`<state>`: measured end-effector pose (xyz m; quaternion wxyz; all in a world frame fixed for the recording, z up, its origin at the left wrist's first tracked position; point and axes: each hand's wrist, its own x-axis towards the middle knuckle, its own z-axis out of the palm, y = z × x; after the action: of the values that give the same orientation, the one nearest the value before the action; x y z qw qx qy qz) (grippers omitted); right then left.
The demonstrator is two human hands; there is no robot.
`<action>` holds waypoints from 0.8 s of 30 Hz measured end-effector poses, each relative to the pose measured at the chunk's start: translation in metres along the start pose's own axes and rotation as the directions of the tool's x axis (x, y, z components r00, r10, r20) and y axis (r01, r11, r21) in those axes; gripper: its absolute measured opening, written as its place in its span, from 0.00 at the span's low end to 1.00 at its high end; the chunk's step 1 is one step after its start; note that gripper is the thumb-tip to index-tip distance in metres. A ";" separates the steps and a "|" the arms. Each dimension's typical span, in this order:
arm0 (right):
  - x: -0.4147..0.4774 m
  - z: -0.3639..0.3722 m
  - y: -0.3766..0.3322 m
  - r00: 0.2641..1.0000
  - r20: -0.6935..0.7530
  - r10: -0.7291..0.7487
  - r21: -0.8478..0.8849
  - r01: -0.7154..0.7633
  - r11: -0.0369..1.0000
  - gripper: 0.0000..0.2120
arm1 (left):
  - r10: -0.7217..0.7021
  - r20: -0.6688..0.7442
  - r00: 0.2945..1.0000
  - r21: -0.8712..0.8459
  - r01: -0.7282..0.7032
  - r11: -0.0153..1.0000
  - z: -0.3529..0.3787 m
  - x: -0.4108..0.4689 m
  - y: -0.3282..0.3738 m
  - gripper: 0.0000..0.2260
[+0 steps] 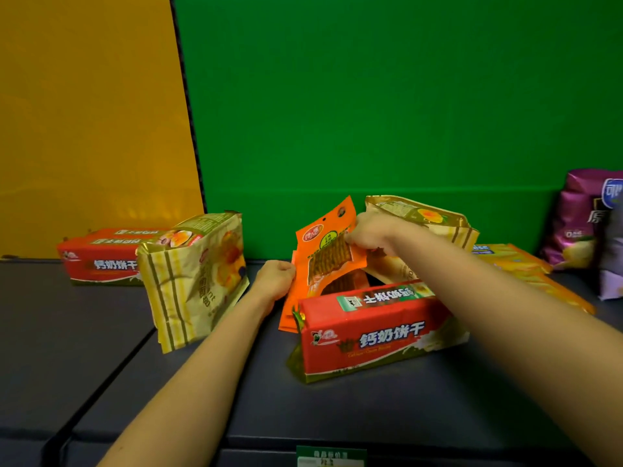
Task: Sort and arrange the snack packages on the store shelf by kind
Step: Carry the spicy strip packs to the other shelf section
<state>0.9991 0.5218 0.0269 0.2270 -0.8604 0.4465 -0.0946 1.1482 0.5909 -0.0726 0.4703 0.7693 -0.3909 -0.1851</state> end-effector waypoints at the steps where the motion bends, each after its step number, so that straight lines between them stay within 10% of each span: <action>1: 0.000 0.002 0.002 1.000 0.024 0.015 0.019 -0.016 1.000 0.15 | -0.016 0.019 1.000 -0.040 0.017 0.999 -0.001 0.000 -0.001 0.13; 12: 0.001 0.020 0.007 0.970 0.209 0.127 -0.269 -0.068 0.961 0.17 | 0.040 -0.028 0.999 0.114 -0.037 0.993 -0.005 -0.008 0.002 0.13; 24: 0.001 0.028 0.014 0.993 0.043 0.113 -0.587 -0.066 0.807 0.19 | 0.159 -0.050 0.986 0.256 -0.141 0.956 -0.005 -0.008 -0.004 0.15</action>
<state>0.9995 0.5230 -0.0044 -0.0273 -0.8694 0.4849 0.0907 1.1485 0.6009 -0.0737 0.3951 0.7967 -0.4517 -0.0710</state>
